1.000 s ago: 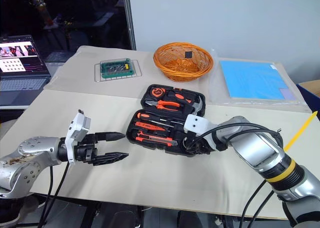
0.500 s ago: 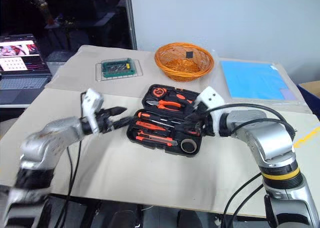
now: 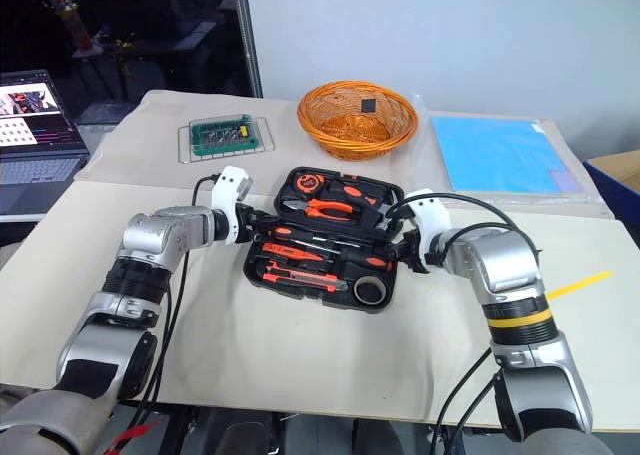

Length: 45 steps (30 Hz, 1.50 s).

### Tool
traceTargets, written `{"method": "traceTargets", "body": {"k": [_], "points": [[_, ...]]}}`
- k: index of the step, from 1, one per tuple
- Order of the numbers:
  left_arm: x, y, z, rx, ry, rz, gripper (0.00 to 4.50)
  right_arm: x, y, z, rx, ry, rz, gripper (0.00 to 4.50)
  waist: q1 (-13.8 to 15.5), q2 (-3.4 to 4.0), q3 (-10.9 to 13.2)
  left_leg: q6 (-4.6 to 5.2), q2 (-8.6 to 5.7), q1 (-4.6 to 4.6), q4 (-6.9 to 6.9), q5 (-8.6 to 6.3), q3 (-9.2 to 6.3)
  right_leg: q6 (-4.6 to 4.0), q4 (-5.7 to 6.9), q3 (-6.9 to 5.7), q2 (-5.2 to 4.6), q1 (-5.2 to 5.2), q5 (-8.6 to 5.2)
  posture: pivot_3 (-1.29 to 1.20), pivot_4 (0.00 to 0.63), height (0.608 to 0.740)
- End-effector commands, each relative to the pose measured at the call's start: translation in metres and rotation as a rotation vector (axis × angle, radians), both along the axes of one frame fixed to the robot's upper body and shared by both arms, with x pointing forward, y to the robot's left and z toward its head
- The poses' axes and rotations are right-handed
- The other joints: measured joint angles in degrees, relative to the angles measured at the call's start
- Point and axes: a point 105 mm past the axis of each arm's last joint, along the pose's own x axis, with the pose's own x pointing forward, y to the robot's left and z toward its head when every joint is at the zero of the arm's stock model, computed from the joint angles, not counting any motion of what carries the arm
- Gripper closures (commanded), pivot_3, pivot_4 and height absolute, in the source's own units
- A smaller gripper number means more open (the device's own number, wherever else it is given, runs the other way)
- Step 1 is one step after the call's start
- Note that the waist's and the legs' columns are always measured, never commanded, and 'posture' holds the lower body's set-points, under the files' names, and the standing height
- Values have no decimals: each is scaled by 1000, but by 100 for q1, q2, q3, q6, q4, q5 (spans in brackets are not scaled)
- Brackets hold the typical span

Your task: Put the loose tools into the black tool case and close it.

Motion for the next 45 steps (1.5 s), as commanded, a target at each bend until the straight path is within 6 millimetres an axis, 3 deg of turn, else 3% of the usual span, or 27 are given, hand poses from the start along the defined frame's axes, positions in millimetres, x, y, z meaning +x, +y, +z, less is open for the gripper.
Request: {"method": "traceTargets", "body": {"k": [1, 2, 11, 16, 17, 19, 20, 23, 25, 27, 30, 33, 39, 42, 45], "points": [[-11, -6, 3, -44, 19, -60, 4180, 0, 1, 11, 19, -43, 29, 4431, 2, 0, 0, 0, 0, 2, 1, 0, 1, 1, 0, 1, -1, 2, 1, 0, 150, 740], [-16, -7, 4, -59, 30, -74, 4408, -3, 2, 14, 28, -49, 38, 4499, 10, 0, 0, 0, 0, 2, 1, 0, 1, 1, -1, 0, -1, 3, 1, 0, 150, 740], [-79, -4, 2, -84, 111, -140, 4408, -60, 2, 14, -19, -39, 160, 4499, 6, 2, 0, -1, -4, -23, -27, -1, -4, 4, -7, 1, -6, -23, -1, 0, 150, 740], [-90, 8, 8, -51, 29, -104, 4408, -71, -10, 11, -78, -73, 134, 4499, -1, 1, 1, -1, -5, -19, -15, 0, -4, 3, -2, 4, -6, -20, -1, 0, 150, 740], [-90, 12, 12, -56, 2, -92, 4500, -70, -14, 13, -79, -82, 120, 3656, -4, 1, 1, -1, -3, -13, -7, 1, -4, 2, -1, 3, -5, -13, 0, 0, 150, 740], [-87, 20, 27, -108, -50, -52, 3725, -70, -24, 22, -80, -110, 89, 3080, -17, -2, 3, 1, -2, -1, -2, 3, -5, -1, -3, 5, -3, -4, 1, 0, 150, 740], [-87, 23, 34, -135, -61, -46, 3546, -70, -29, 26, -82, -122, 72, 2791, -16, -4, 4, 2, -1, 4, -1, 4, -6, -2, -3, 6, -3, 0, 3, 0, 150, 740], [-85, 26, 50, -204, -56, -52, 2273, -73, -39, 42, -40, -126, 51, 1690, 3, -4, 4, 5, 0, 12, 2, 9, -7, -7, -3, 6, -2, 7, 11, 0, 150, 740], [-78, 27, 54, -204, -30, -41, 1628, -68, -43, 52, 34, -125, 17, 1684, 21, -4, 4, 5, 0, 15, 4, 9, -10, -7, -4, 4, -2, 14, 11, 0, 150, 740], [-72, 27, 58, -199, -19, -33, 1628, -63, -45, 57, 86, -117, -9, 1684, 17, -5, 4, 5, -1, 18, 6, 10, -9, -5, -5, 6, -1, 18, 11, 0, 150, 740], [-45, 25, 52, -148, 32, 33, 1628, -43, -44, 56, 155, -85, -61, 1684, 19, -5, 4, 6, -2, 19, 7, 10, -10, -4, -5, 7, 2, 20, 11, 0, 150, 740], [-27, 16, 43, -116, 53, 44, 1628, -26, -38, 45, 172, -38, -82, 1684, 16, -5, 4, 7, -3, 17, 8, 10, -10, -3, -5, 8, 3, 16, 11, 0, 150, 740], [-11, -5, 26, -89, 119, 23, 1628, -4, -43, 21, 113, 48, -145, 1684, 6, -5, 4, 7, -5, -9, -9, 10, -7, 0, -6, 13, 3, -10, 10, 0, 150, 740], [-8, -10, 18, -58, 143, 25, 2322, 0, -45, 9, 98, 91, -155, 2381, 5, -5, 5, 7, -7, -16, -8, 10, -8, 0, -7, 11, 4, -14, 10, 0, 150, 740], [-6, -10, 19, -58, 125, 23, 3391, 2, -41, 11, 134, 93, -141, 3321, -12, -5, 4, 7, -6, -15, -5, 10, -8, 3, -5, 13, 4, -11, 11, 0, 150, 740]]}}
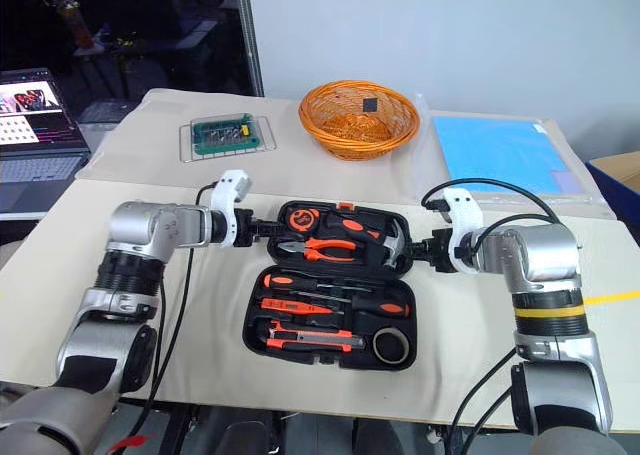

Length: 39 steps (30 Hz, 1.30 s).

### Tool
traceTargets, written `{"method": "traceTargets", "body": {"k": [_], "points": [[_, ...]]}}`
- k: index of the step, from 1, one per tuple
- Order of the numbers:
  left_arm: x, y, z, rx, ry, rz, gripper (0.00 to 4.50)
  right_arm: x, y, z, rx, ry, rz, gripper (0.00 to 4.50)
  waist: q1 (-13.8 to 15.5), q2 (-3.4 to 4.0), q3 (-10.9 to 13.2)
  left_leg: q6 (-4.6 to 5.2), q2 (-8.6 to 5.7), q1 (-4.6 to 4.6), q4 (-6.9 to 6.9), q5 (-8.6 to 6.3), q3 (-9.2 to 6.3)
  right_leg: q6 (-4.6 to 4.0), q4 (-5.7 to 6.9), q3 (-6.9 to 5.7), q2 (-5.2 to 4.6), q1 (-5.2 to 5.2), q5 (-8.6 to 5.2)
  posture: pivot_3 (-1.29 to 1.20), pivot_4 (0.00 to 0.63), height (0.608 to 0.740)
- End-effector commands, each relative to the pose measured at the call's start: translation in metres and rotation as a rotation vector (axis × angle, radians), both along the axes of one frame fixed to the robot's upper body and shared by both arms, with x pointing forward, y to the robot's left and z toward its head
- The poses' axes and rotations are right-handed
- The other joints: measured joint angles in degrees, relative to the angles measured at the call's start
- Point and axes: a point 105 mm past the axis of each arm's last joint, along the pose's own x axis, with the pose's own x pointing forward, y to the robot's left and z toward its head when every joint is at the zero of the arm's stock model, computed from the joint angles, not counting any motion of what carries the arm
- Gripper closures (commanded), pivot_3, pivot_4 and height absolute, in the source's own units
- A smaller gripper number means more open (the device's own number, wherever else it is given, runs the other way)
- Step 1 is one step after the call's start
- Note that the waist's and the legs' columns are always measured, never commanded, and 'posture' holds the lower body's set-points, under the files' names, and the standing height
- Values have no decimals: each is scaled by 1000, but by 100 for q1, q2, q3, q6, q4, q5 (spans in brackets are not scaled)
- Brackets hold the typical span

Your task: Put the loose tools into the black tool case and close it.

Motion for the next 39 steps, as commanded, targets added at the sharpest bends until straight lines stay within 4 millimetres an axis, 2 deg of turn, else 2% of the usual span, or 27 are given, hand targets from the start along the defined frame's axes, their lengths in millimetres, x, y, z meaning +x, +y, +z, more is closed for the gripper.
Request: {"method": "traceTargets", "body": {"k": [1, 3, 9, 12, 14, 16, 18, 20, 21, 22, 25, 27, 29, 31, 32, 33, 35, 36, 38, 39], "points": [[6, -2, 17, -10, -66, -9, 3869, 4, -1, 4, 17, -14, -6, 3783, 2, 0, 0, 0, 0, 2, 1, 0, -1, 0, 2, 0, 0, 2, 0, 0, 150, 740], [8, -6, 20, -26, -78, -20, 4494, 9, 0, 6, 11, -39, -1, 4440, 3, 0, 0, 0, 0, 12, 3, 0, -2, 0, 4, -1, 0, 12, 0, 0, 150, 740], [29, -15, 33, -60, -168, -15, 4500, 35, 11, 31, 27, -190, 26, 4476, 1, 0, 0, 0, 0, 24, 14, 8, 0, 7, 1, 1, 0, 21, 19, 0, 150, 740], [38, -23, 54, -60, -310, -54, 4500, 47, 16, 51, 37, -331, 58, 4476, 0, -2, 3, -4, 0, 21, 14, 18, 0, 12, 1, 4, 0, 17, 29, 0, 150, 740], [36, -29, 66, -63, -406, -103, 4500, 49, 19, 64, 19, -432, 95, 4476, 1, 1, 8, -4, -1, 13, 14, 19, 1, 12, 1, 6, 0, 10, 30, 0, 150, 740], [30, -29, 77, -80, -544, -139, 4500, 41, 29, 87, 23, -625, 181, 4476, -5, 3, 11, -4, -1, -21, 14, 19, 1, 14, 1, 7, 1, -20, 31, 0, 150, 740], [17, -28, 79, -52, -660, -186, 4500, 27, 32, 97, 65, -734, 202, 4476, -4, 3, 11, -6, -3, -77, 12, 20, 4, 18, 7, 15, 1, -80, 37, 0, 150, 740], [5, -26, 71, 76, -805, -230, 4500, 8, 32, 88, 39, -750, 240, 4476, 15, 5, 10, -13, -7, -86, -17, 25, 6, 19, 9, 20, -2, -95, 39, 0, 150, 740], [-6, -27, 66, 104, -856, -272, 4500, -6, 35, 86, 98, -785, 267, 4476, 35, 5, 10, -32, -7, -84, -42, 36, 7, 18, 10, 19, -2, -95, 39, 0, 150, 740], [-13, -26, 64, 97, -885, -271, 4500, -19, 34, 79, 82, -791, 276, 4476, 52, 5, 10, -73, -9, -84, -53, 60, 9, 18, 7, 14, -5, -98, 39, 0, 150, 740], [-36, -25, 55, 122, -945, -340, 4500, -48, 30, 65, 40, -808, 284, 4476, 136, 6, 9, -70, -8, -81, -60, 49, 15, 20, -3, 9, -10, -96, 37, 0, 150, 740], [-48, -20, 45, 142, -936, -371, 4500, -69, 28, 50, -21, -795, 319, 4476, 146, 6, 9, -20, -10, -81, -56, 19, 18, 21, -11, 9, -12, -89, 36, 0, 150, 740], [-60, -12, 38, 177, -944, -425, 4500, -85, 22, 43, -17, -781, 296, 4476, 146, 7, 8, -16, -15, -68, -48, 15, 20, 22, -24, 10, -16, -76, 35, 0, 150, 740], [-64, 2, 33, 184, -895, -419, 4500, -98, 17, 38, -75, -780, 307, 4476, 142, 9, 7, -16, -13, -41, -38, 17, 21, 19, -32, 10, -16, -54, 31, 0, 150, 740], [-66, 10, 33, 183, -878, -415, 4500, -104, 17, 34, -117, -773, 328, 4476, 135, 9, 8, -13, -13, -18, -33, 24, 20, 17, -23, 9, -16, -30, 33, 0, 150, 740], [-71, 17, 33, 173, -859, -425, 4500, -111, 16, 29, -171, -762, 364, 4476, 133, 10, 8, -25, -9, 47, -34, 17, 23, 14, -33, 6, -18, 27, 24, 0, 150, 740], [-79, 43, 28, 127, -738, -415, 3789, -126, 10, 19, -278, -730, 413, 4500, 105, 11, 7, -60, -2, 76, -37, -5, 36, 0, -37, 0, -27, 50, -18, 0, 150, 740], [-82, 58, 23, 114, -654, -409, 3577, -133, 8, 12, -304, -699, 448, 4500, 88, 11, 7, -61, 8, 94, -42, -5, 53, -8, -38, 0, -31, 51, -13, 0, 150, 740], [-92, 84, 12, 96, -454, -417, 2804, -144, -4, 3, -355, -625, 456, 3795, 57, 9, 7, -62, 13, 136, -44, -5, 53, -12, -37, -5, -33, 75, -13, 0, 150, 740], [-102, 95, 11, 72, -363, -451, 2487, -151, -10, -3, -391, -574, 482, 3611, 45, 6, 7, -62, 17, 150, -44, -6, 50, -16, -36, -9, -32, 79, -16, 0, 150, 740]]}}
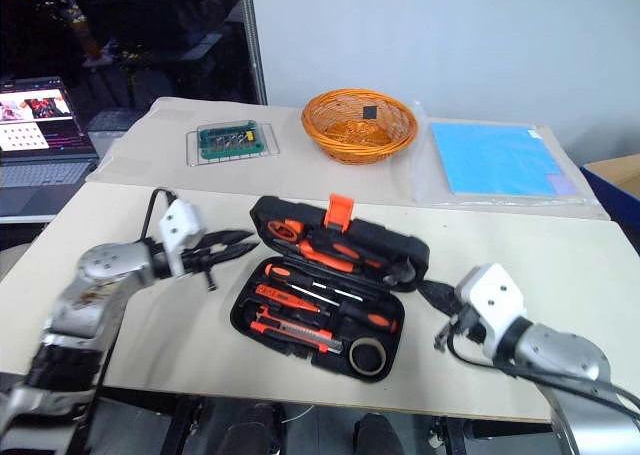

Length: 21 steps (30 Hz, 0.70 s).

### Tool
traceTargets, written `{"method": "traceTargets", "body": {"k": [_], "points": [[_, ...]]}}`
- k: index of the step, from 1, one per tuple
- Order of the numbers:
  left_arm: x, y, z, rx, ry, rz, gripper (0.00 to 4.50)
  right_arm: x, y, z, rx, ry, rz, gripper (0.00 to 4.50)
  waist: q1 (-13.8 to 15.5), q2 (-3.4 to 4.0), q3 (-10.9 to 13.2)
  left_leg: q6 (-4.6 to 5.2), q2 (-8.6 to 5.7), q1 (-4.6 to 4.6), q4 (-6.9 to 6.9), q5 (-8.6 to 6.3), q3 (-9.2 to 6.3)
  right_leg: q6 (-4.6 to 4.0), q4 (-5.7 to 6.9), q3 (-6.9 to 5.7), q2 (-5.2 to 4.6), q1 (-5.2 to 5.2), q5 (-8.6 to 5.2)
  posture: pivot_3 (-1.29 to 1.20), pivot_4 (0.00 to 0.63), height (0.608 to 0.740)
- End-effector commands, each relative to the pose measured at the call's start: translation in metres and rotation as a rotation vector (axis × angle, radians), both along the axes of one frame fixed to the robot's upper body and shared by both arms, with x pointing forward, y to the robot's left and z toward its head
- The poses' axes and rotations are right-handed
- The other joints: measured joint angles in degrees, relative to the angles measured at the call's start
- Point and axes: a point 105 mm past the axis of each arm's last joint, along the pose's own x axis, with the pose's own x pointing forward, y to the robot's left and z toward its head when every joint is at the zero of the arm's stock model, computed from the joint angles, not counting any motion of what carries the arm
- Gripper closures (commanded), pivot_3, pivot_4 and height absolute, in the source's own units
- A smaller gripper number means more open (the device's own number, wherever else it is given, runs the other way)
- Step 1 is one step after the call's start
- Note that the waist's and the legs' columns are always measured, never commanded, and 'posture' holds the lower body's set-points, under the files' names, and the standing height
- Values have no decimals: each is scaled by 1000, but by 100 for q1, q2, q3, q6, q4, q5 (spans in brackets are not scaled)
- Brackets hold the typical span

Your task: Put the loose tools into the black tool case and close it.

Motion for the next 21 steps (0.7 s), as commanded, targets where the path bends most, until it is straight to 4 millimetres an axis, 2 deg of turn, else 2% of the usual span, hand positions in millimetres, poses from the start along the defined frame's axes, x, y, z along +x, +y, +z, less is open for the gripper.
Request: {"method": "traceTargets", "body": {"k": [1, 3, 6, 10, 11, 14, 15, 16, 17, 20, 21], "points": [[-25, 35, 11, -35, 249, -61, 2043, -20, -20, -6, -138, 76, 6, 3177, -22, -4, 2, 0, 2, 1, -2, 0, -3, -3, -1, -3, 0, -2, -2, 0, 150, 740], [-34, 44, 15, -12, 279, -104, 1523, -28, -26, -6, -143, 119, 8, 3088, -22, -3, 1, 0, -2, -1, -4, 0, 0, -5, -1, -2, -13, -7, -2, 0, 150, 740], [-28, 45, 32, -44, 239, -108, 1523, -37, -24, -1, -95, 151, 26, 3088, 9, 0, -1, 0, -2, -1, -5, 0, 5, -5, -10, -2, -26, -5, -2, 0, 150, 740], [-40, 25, 45, -73, 243, -229, 1523, -55, -3, 0, 20, 261, 115, 3088, 29, -6, 0, 0, 2, -10, -6, 0, 4, -4, -10, -9, -18, -8, -4, 0, 150, 740], [-49, 17, 49, -72, 249, -286, 1464, -63, 8, 0, 70, 307, 166, 3339, 30, -6, 0, 1, 3, -10, -7, 0, 4, -8, -9, -8, -18, -8, -6, 0, 150, 740], [-71, 0, 51, -39, 277, -420, 860, -81, 35, -5, 110, 431, 307, 4092, 19, -6, -1, 4, 5, -29, -10, 2, 4, -24, -6, -6, -15, 4, -6, 0, 150, 740], [-75, -5, 50, -25, 266, -445, 297, -86, 42, -9, 103, 462, 347, 4500, 1, -7, -1, 5, 4, -31, -10, 2, 5, -30, -6, -2, -14, 0, -4, 0, 150, 740], [-77, -10, 50, -19, 255, -465, 86, -91, 50, -12, 102, 502, 387, 4500, -1, -7, -1, 6, 6, -31, -10, 2, 4, -31, -8, -2, -10, 2, -6, 0, 150, 740], [-78, -14, 50, -16, 247, -482, 86, -95, 56, -17, 87, 534, 417, 4500, 1, -8, -1, 7, 5, -30, -10, 2, 4, -31, -8, -2, -10, 2, -8, 0, 150, 740], [-81, -23, 50, -2, 232, -524, 86, -88, 59, -40, -20, 553, 387, 4500, 7, -11, 0, 7, 4, -29, -10, 2, -1, -9, -9, -3, -5, -2, -26, 0, 150, 740], [-83, -26, 49, 6, 230, -542, 86, -78, 59, -47, -35, 528, 347, 4500, 7, -11, 0, 6, 4, -27, -9, 2, -2, -7, -9, -5, -5, -19, -27, 0, 150, 740]]}}
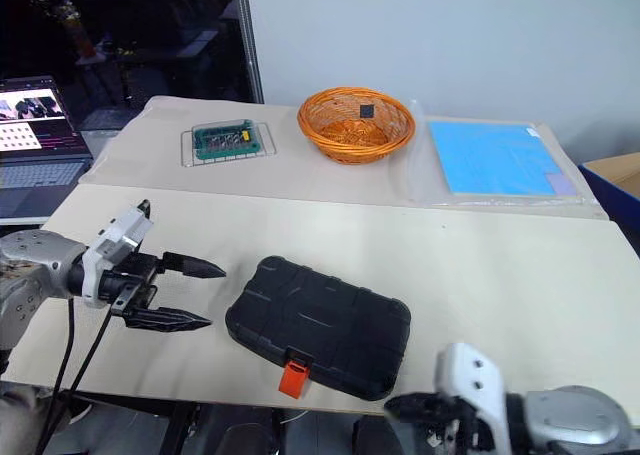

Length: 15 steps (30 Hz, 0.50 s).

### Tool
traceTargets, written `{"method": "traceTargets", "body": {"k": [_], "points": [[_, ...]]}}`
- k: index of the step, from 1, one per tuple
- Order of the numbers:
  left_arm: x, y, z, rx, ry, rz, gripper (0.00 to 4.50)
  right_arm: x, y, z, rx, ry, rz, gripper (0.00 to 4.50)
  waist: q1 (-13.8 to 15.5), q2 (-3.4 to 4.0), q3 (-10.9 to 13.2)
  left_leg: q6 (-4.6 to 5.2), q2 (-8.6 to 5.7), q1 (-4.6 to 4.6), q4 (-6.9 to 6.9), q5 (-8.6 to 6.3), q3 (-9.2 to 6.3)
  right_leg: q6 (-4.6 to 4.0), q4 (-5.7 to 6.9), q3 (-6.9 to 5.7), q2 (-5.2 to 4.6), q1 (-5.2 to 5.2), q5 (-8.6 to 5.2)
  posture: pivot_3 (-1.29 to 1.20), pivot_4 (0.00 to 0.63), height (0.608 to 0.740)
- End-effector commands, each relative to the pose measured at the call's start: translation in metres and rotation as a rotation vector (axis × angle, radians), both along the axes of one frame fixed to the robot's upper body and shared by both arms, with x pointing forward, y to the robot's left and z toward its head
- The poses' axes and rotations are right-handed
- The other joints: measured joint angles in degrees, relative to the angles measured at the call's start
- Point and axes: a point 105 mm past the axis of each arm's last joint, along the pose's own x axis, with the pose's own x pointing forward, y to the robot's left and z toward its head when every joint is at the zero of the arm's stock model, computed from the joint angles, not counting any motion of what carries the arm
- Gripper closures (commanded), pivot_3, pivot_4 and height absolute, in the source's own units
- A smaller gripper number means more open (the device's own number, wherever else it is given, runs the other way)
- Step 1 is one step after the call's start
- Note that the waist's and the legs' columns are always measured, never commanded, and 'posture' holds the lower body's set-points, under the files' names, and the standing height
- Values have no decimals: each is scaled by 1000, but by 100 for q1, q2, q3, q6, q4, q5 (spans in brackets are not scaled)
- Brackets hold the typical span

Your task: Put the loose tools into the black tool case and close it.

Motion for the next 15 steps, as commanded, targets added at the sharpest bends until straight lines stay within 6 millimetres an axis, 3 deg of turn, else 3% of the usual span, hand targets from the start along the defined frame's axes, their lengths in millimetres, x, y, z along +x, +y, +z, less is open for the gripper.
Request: {"method": "traceTargets", "body": {"k": [1, 4, 10, 15], "points": [[-6, -14, 4, 6, -55, -76, 86, 25, 2, -22, -92, -72, -92, 4500, 0, -8, 1, -1, -2, -2, 4, -1, 3, 0, 0, 1, -4, -7, -1, 0, 150, 740], [-3, -22, 4, -10, -84, -69, 86, 69, 1, -23, -82, -191, -285, 4500, -20, -32, 5, -2, -3, -5, 8, -1, 1, -3, 1, 3, -1, -10, 2, 0, 150, 740], [10, -34, 1, -47, -129, 2, 86, 154, -11, 1, -47, -391, -614, 4500, -71, -34, 7, -2, -2, -10, 17, 0, 4, -9, 13, 13, 4, -26, 23, 0, 150, 740], [23, -46, -11, -53, -155, 51, 86, 213, 4, 11, -29, -456, -631, 4500, -69, -34, 7, 41, -2, -18, 16, 27, 5, -48, 33, 17, 14, -33, 51, 0, 150, 740]]}}
